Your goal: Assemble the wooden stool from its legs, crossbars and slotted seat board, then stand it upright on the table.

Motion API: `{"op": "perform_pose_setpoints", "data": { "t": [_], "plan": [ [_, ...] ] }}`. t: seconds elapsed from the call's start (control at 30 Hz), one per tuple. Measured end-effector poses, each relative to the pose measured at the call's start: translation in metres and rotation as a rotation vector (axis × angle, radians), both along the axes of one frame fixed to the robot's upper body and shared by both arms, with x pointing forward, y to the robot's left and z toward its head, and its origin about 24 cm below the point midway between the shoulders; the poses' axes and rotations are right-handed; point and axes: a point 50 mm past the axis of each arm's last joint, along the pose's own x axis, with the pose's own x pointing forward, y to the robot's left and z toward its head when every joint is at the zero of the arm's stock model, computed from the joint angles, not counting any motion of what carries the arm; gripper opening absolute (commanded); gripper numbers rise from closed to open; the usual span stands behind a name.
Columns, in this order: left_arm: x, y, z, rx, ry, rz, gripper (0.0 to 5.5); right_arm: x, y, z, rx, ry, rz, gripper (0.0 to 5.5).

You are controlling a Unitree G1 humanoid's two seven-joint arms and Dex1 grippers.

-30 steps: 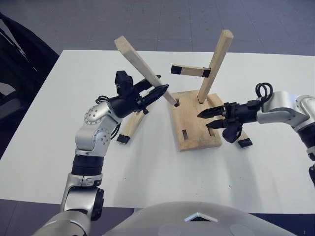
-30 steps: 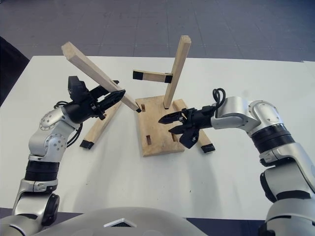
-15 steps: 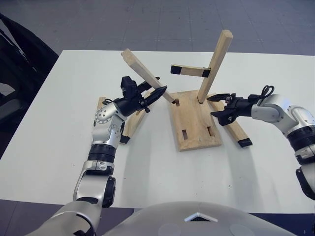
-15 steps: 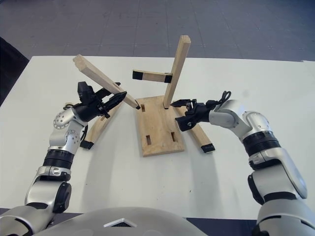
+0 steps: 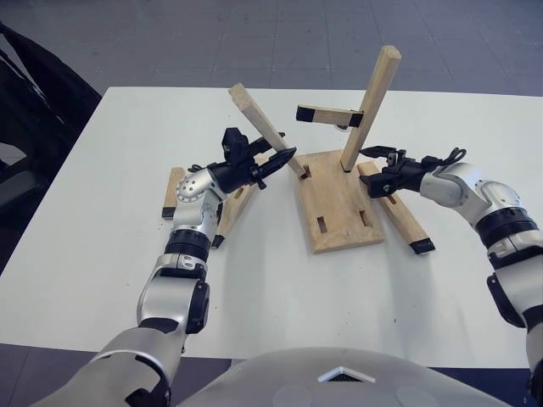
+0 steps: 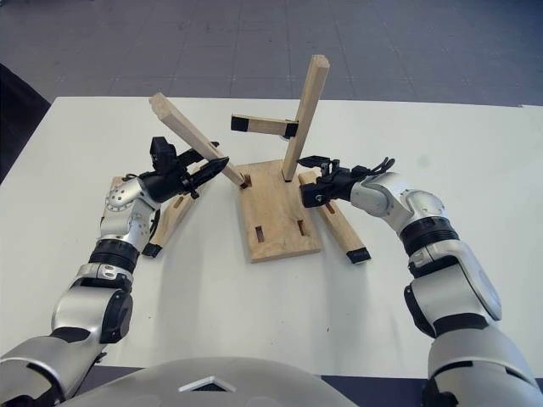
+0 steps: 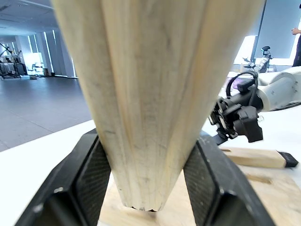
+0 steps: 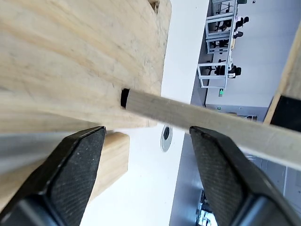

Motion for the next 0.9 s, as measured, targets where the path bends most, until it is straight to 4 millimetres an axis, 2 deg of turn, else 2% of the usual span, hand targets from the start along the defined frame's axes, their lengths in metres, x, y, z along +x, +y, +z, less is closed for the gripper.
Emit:
{"op": "perform_pose_setpoints", "data": {
  "t": [0.23,0.37,0.53,0.77,0.9],
  "plan": [
    [0.004,0.0,0.002,-0.012,-0.008,0.016,2.11,0.004,-0.003,-0.002,0.021,-0.004,-0.055,3.3],
    [0.003,-0.003,-0.002,-0.011,0.006,-0.003,2.11,0.011,0.017,-0.019,0.092,0.037,-0.137,3.3],
    [0.003,-0.008,-0.005,0.019,0.014,-0.042,2.11,0.015,0.021,-0.024,0.118,0.037,-0.178,3.3],
    [0.001,0.011,0.0,0.073,0.013,-0.096,2.11,0.015,0.024,-0.025,0.122,0.041,-0.153,3.3],
    [-0.015,0.024,0.0,0.097,0.039,-0.185,2.11,0.014,0.029,-0.026,0.145,0.039,-0.137,3.3]
  ]
}}
